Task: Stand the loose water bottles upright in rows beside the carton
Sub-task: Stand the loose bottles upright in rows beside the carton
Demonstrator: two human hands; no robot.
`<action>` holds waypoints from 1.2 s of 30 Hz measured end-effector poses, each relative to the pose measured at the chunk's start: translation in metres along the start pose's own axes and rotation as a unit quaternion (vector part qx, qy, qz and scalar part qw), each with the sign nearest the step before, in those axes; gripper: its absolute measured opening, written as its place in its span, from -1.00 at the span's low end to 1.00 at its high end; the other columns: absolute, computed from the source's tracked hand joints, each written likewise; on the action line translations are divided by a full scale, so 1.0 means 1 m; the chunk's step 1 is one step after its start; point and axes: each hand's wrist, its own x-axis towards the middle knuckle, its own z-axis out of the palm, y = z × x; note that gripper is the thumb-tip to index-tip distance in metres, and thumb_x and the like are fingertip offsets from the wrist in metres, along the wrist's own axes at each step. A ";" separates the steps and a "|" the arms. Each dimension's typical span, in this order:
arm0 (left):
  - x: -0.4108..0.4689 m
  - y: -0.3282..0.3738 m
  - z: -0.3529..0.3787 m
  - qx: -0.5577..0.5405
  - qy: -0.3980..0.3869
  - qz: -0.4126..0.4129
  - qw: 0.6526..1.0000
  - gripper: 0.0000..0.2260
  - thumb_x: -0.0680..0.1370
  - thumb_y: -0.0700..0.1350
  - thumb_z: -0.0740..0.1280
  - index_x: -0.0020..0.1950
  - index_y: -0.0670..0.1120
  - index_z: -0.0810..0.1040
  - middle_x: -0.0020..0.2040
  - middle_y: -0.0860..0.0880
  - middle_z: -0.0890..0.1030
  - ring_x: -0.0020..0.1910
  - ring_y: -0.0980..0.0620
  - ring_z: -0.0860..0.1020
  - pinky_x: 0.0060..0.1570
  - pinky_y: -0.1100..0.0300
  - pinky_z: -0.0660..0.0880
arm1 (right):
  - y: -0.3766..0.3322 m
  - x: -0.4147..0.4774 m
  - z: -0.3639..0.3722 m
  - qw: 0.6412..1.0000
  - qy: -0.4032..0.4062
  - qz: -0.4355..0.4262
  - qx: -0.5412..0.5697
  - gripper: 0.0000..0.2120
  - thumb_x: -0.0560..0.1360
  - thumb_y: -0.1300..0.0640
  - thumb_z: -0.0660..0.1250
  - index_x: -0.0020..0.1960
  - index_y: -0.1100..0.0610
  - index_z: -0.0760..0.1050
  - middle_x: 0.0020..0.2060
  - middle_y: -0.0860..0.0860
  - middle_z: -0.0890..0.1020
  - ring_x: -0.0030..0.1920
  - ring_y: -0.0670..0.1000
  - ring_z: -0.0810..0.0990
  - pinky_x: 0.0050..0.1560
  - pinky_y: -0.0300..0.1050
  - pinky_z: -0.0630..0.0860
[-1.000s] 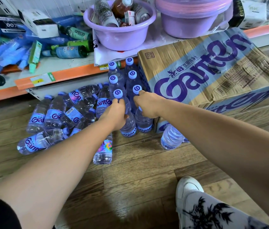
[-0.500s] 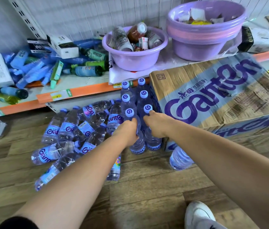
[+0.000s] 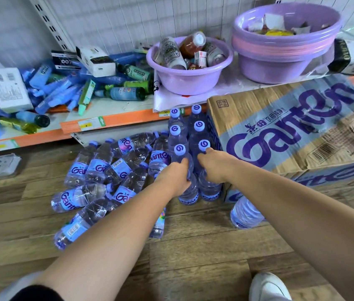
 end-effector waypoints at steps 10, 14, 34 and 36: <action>-0.004 0.001 -0.007 0.034 -0.010 0.009 0.999 -0.54 0.56 0.09 0.23 0.37 -0.12 0.29 0.27 -0.15 0.47 0.22 -0.22 0.51 -0.05 0.00 0.43 | -0.002 0.001 0.001 0.999 0.022 0.004 -0.029 -0.75 0.53 0.16 0.22 0.20 0.18 0.38 0.19 0.14 0.42 0.06 0.16 0.49 -0.17 -0.04 0.38; -0.006 -0.006 -0.016 0.035 0.051 0.011 0.998 -0.58 0.59 0.10 0.15 0.37 -0.10 0.30 0.28 -0.14 0.47 0.20 -0.21 0.51 -0.01 -0.01 0.46 | -0.006 -0.002 -0.006 0.992 0.126 -0.004 -0.027 -0.66 0.54 0.06 0.23 0.27 0.17 0.34 0.21 0.11 0.42 0.24 0.15 0.43 -0.11 0.01 0.46; -0.019 -0.077 -0.018 0.063 -0.019 -0.161 0.985 -0.50 0.59 0.07 0.15 0.49 -0.05 0.16 0.48 -0.12 0.27 0.46 -0.22 0.25 0.42 -0.28 0.05 | -0.063 0.049 -0.015 0.992 0.099 0.024 0.075 -0.46 0.57 -0.10 0.19 0.38 0.27 0.29 0.32 0.32 0.36 0.30 0.33 0.37 0.24 0.12 0.39; -0.031 -0.087 -0.010 0.053 -0.032 -0.154 0.986 -0.49 0.59 0.09 0.14 0.49 -0.06 0.15 0.47 -0.13 0.27 0.45 -0.20 0.26 0.42 -0.25 0.07 | -0.069 0.044 -0.009 0.993 0.104 0.005 0.056 -0.48 0.58 -0.08 0.17 0.38 0.26 0.29 0.35 0.28 0.34 0.35 0.29 0.32 0.29 0.11 0.35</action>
